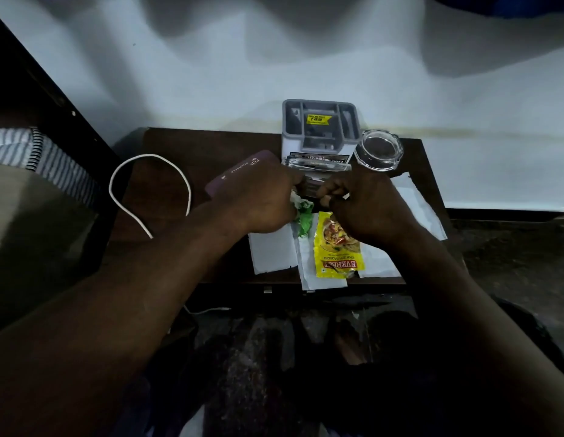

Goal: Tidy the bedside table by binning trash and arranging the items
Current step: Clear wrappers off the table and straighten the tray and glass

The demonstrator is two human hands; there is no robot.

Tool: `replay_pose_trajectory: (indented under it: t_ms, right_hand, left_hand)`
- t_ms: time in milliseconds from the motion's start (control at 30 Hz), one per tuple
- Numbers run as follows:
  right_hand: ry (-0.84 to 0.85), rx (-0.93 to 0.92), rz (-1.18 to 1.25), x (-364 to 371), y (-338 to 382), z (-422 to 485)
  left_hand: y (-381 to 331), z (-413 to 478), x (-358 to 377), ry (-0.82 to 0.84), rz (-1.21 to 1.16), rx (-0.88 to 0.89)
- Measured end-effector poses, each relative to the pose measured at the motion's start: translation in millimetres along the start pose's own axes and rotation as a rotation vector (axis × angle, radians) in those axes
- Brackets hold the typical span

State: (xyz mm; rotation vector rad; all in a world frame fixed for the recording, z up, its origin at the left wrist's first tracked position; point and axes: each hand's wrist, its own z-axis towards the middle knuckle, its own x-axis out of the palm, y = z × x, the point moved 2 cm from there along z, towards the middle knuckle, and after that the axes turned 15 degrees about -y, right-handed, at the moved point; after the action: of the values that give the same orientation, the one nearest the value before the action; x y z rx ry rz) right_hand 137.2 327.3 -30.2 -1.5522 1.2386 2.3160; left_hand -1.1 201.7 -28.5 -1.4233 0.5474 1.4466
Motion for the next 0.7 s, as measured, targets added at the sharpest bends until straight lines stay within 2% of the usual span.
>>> replay_pose_trajectory:
  t_ms: [167,267,367,700]
  right_hand:
    - [-0.011,0.005,0.024,-3,-4,-1]
    - [-0.007,0.011,0.048,-2,-4,-1]
    - [-0.007,-0.011,0.054,-2,-3,-2]
    - [-0.017,-0.013,0.069,-9,-5,-4]
  left_hand:
    - [-10,-4,9,-0.051,0.126,0.016]
    - [-13,-5,17,-0.009,0.193,0.025]
    - [-15,-5,25,0.024,0.204,0.001]
    - [-14,6,22,-0.078,0.169,-0.029]
